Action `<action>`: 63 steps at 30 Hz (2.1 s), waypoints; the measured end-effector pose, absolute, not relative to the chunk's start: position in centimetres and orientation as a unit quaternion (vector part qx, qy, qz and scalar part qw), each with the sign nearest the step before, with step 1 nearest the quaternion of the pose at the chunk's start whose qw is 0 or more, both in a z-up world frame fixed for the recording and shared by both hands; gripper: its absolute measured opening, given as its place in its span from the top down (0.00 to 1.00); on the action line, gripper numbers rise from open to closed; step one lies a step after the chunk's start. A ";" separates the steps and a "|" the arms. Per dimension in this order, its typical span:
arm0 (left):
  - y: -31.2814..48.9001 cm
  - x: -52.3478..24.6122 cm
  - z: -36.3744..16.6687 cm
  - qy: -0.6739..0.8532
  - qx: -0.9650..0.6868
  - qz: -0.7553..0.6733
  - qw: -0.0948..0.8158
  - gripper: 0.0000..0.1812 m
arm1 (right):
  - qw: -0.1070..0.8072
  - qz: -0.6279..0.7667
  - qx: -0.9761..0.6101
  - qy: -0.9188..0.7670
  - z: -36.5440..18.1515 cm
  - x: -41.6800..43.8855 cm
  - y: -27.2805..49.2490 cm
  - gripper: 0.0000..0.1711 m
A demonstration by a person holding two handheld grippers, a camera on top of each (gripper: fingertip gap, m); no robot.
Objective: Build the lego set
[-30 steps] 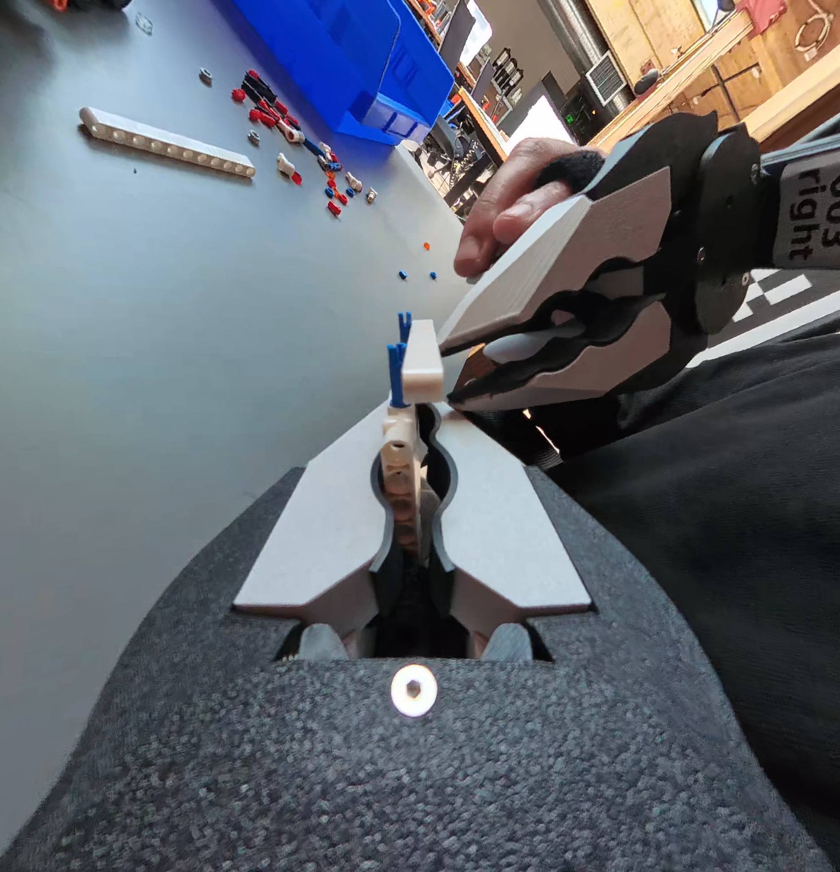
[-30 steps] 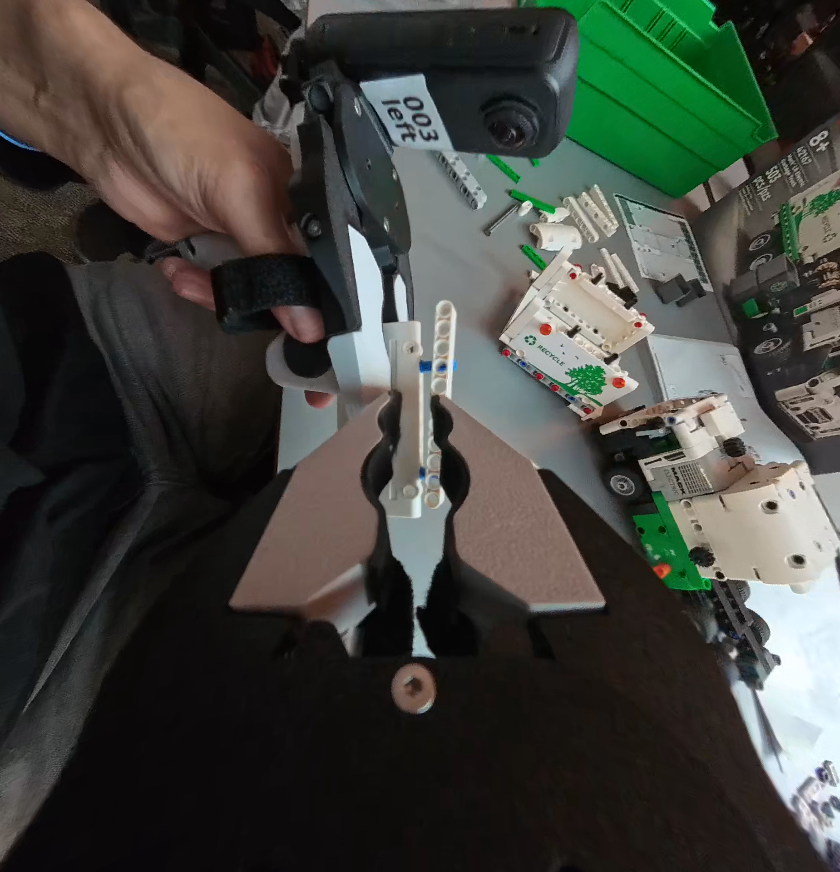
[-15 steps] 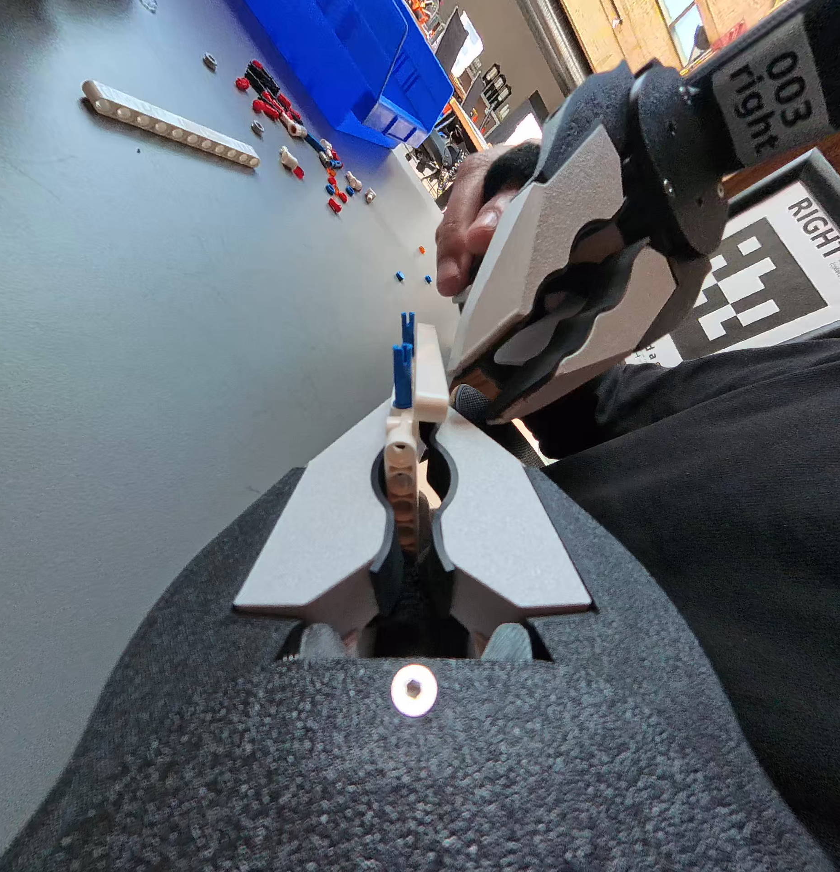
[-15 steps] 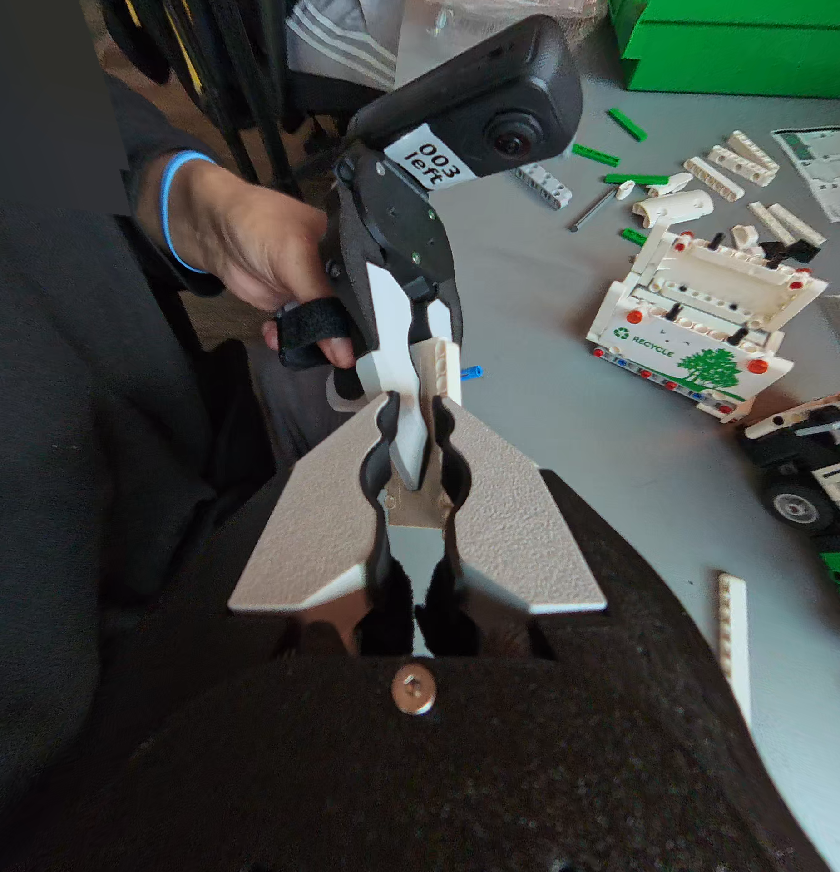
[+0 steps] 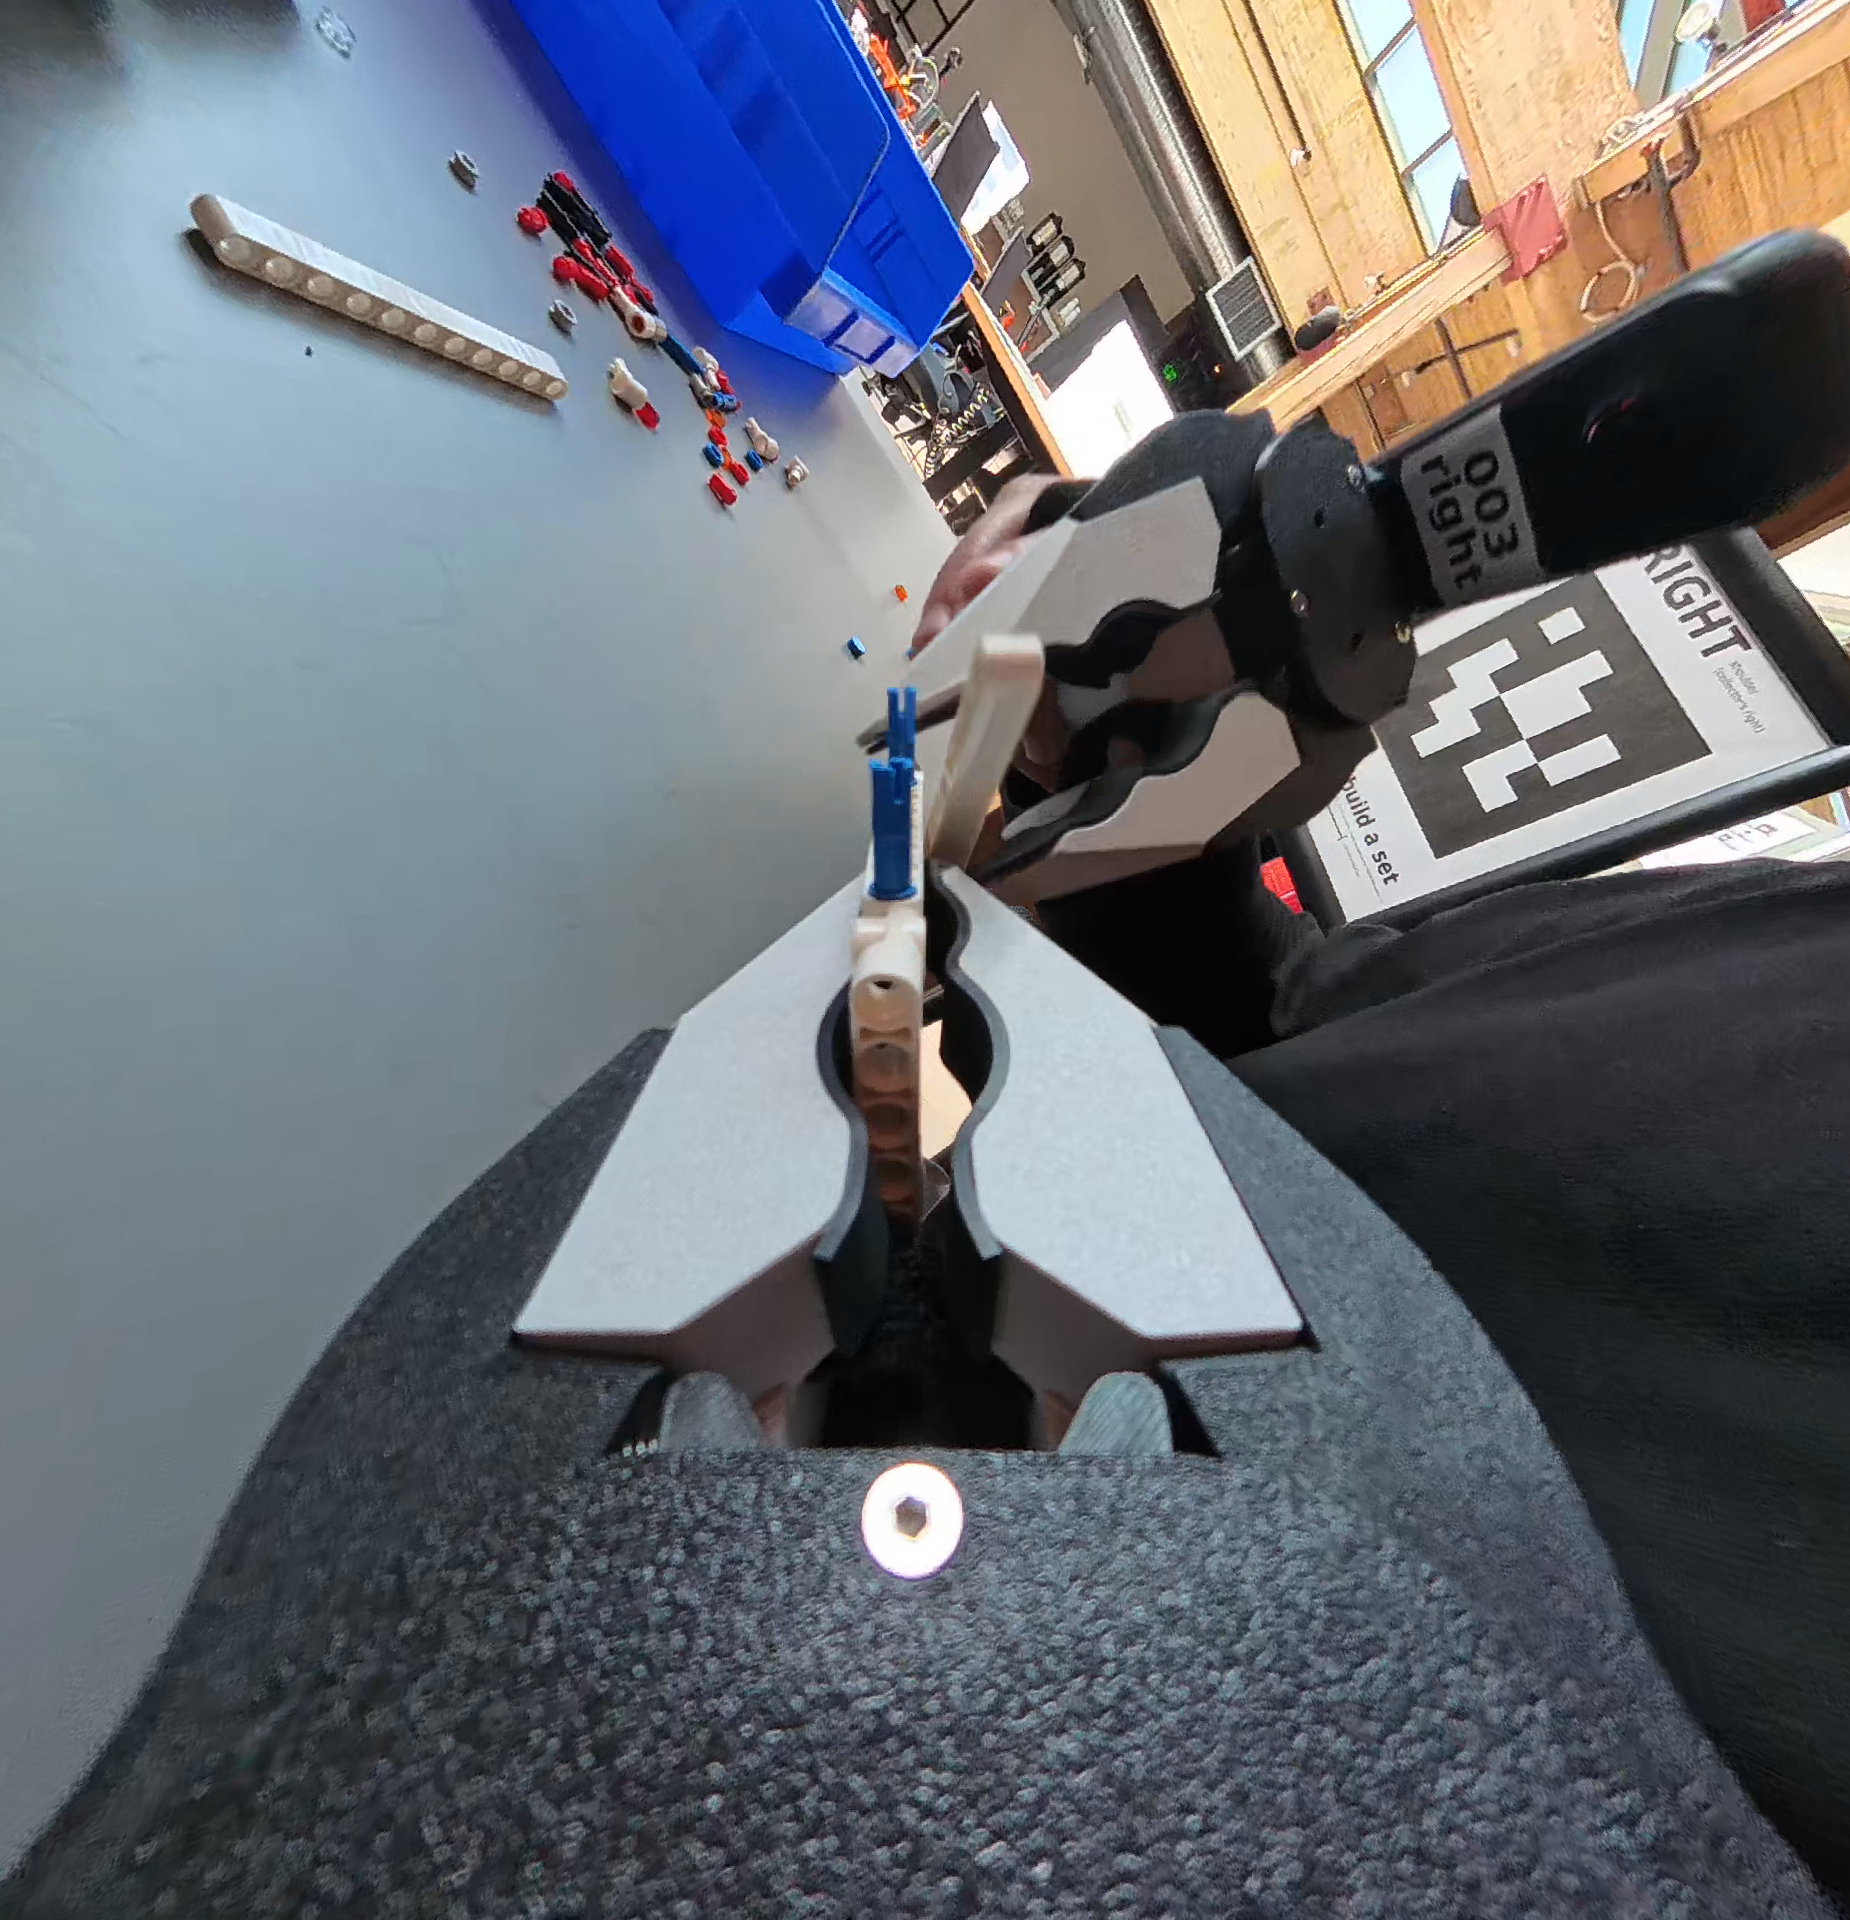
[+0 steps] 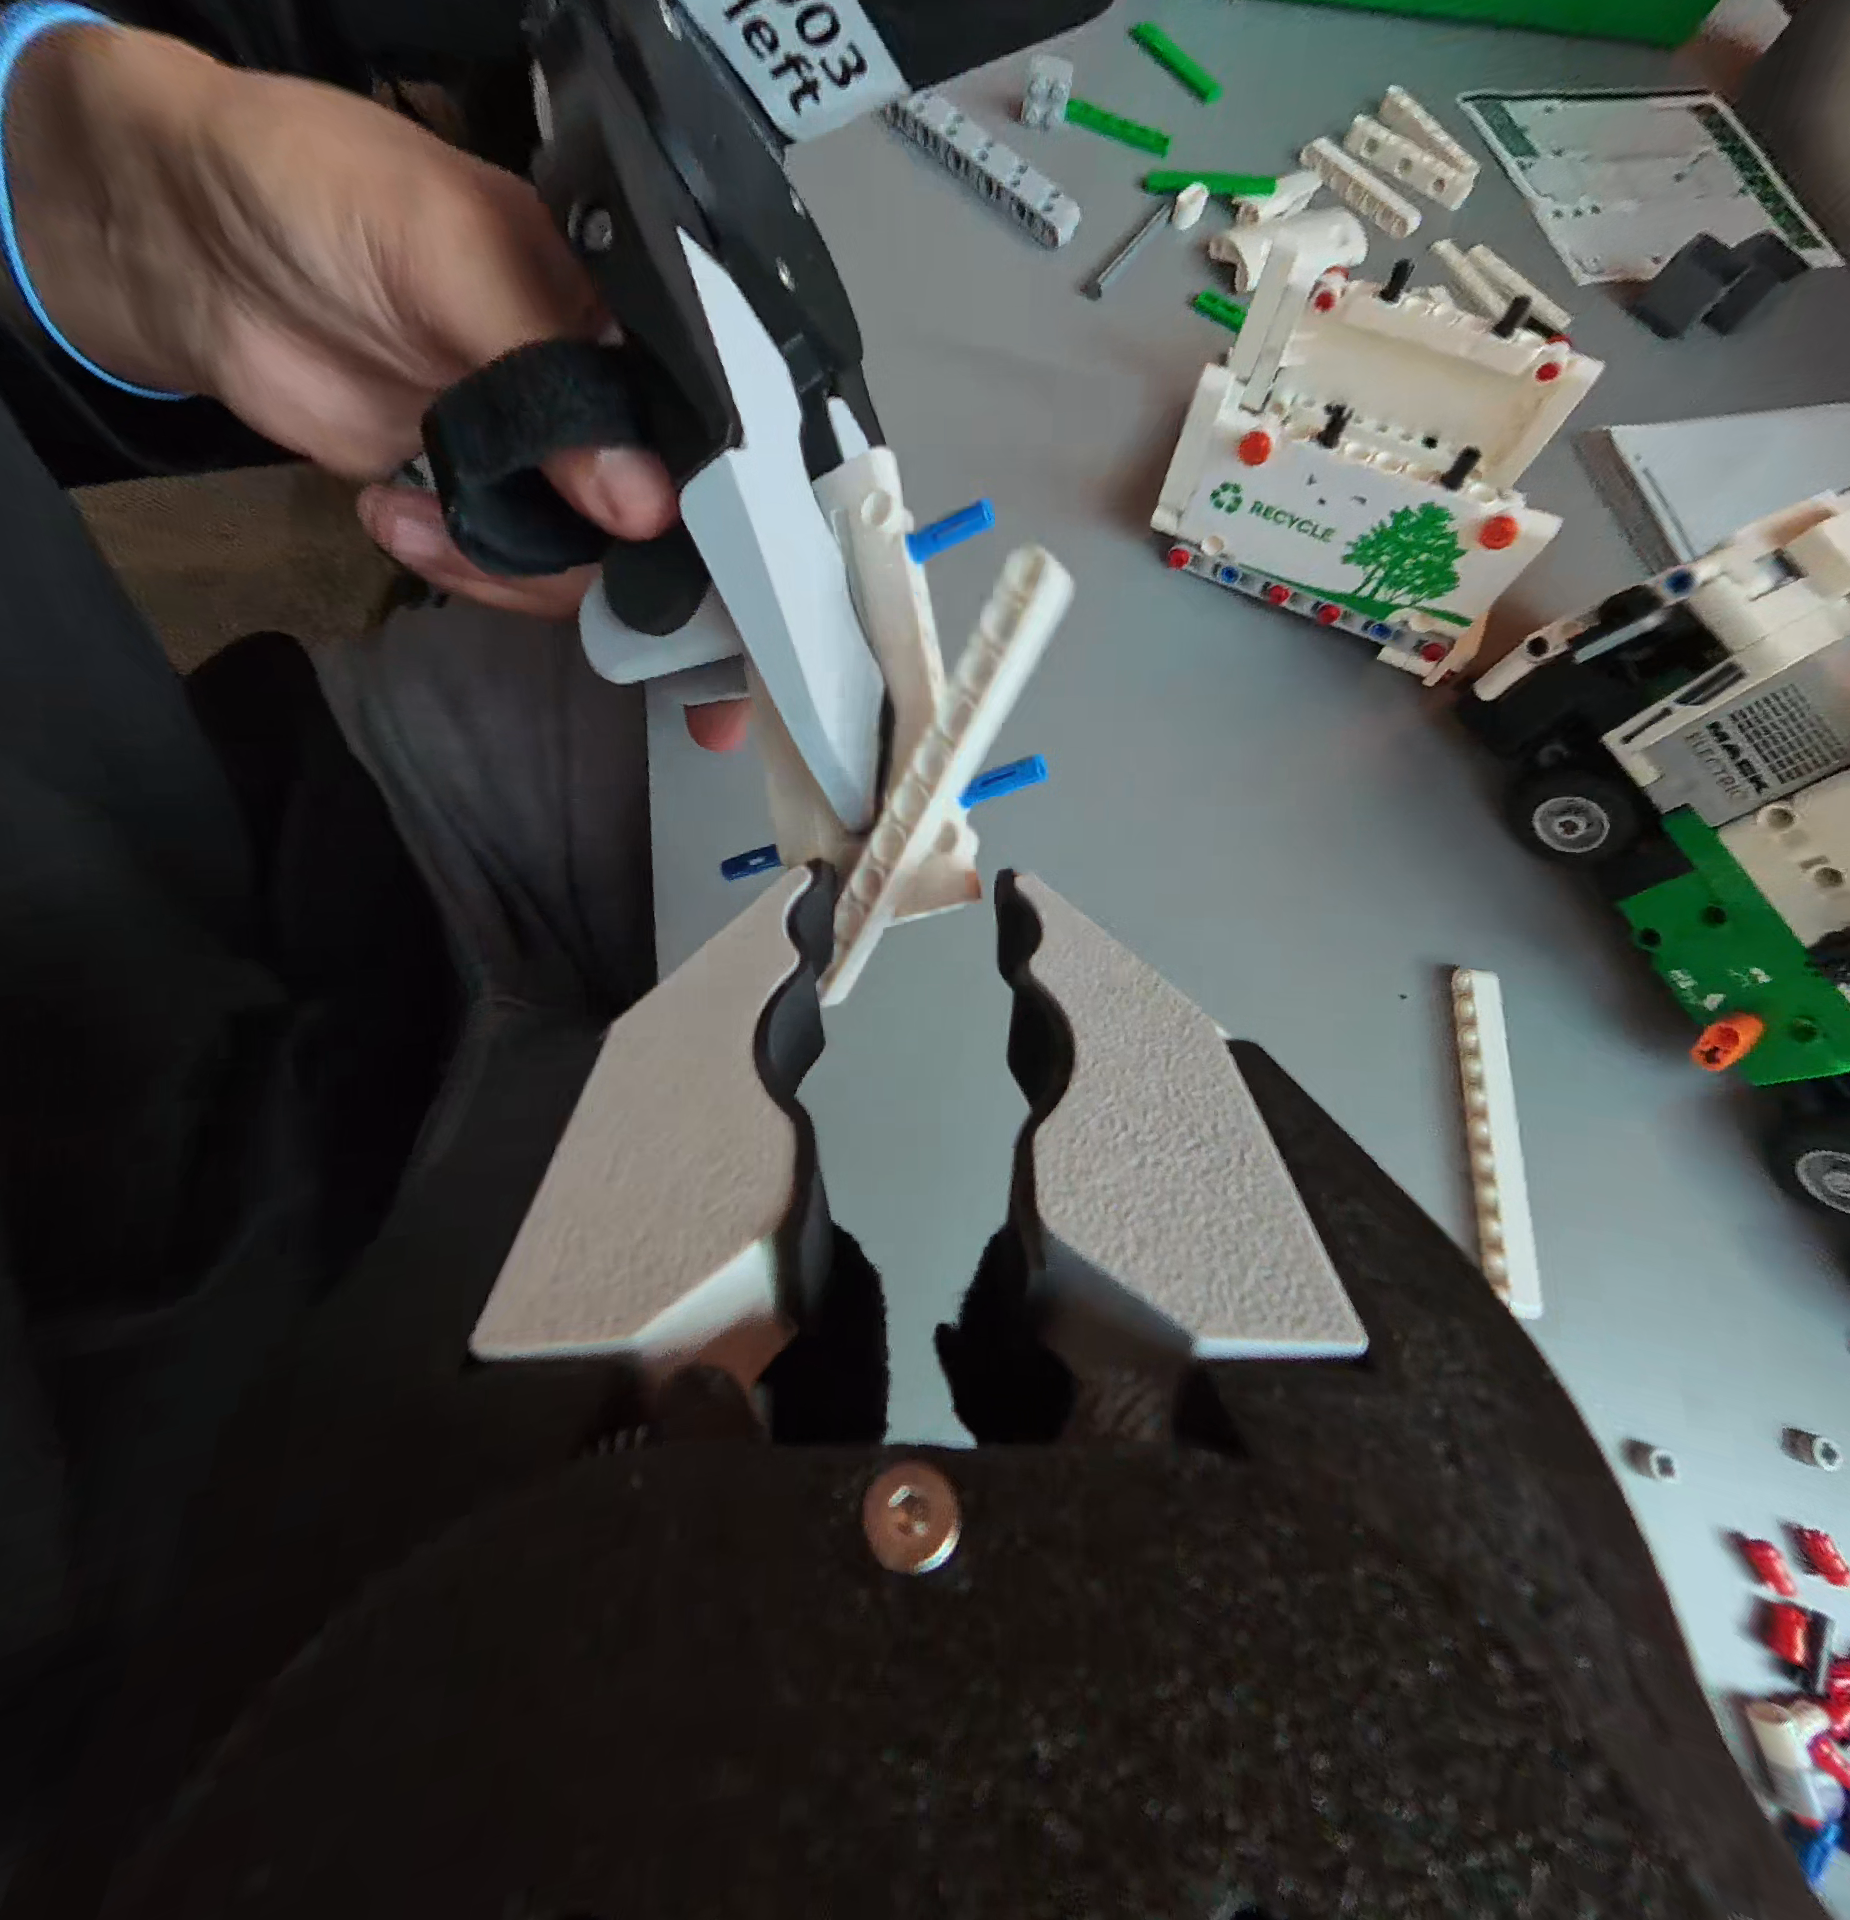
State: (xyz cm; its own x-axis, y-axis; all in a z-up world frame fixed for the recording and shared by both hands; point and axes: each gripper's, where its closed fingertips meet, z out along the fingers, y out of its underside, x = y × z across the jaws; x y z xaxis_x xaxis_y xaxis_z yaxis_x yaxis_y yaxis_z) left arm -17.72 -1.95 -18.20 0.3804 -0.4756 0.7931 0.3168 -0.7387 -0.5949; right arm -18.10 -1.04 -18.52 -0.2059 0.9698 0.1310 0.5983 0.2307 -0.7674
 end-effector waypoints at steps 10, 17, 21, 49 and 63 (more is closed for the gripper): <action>-1.7 -17.5 -19.8 0.060 -0.787 -0.501 0.355 1.00 | 0.311 0.302 -0.558 -0.707 -19.8 -17.8 -0.3 0.92; -1.4 -19.1 -21.0 0.070 -0.820 -0.446 0.351 1.00 | 0.311 0.230 -0.574 -0.722 -21.4 -16.4 2.4 0.96; -1.7 -18.2 -20.9 0.076 -0.813 -0.474 0.329 1.00 | 0.301 0.174 -0.557 -0.754 -21.2 -16.5 4.1 0.96; -0.9 -17.4 -18.1 -0.073 -0.711 -0.654 0.248 1.00 | 0.308 0.345 -0.500 -0.732 -19.1 -18.0 -0.6 0.75; -0.3 -18.4 -20.5 0.122 -0.840 -0.400 0.346 0.76 | 0.209 0.388 -0.582 -0.683 -21.3 -14.3 1.8 0.77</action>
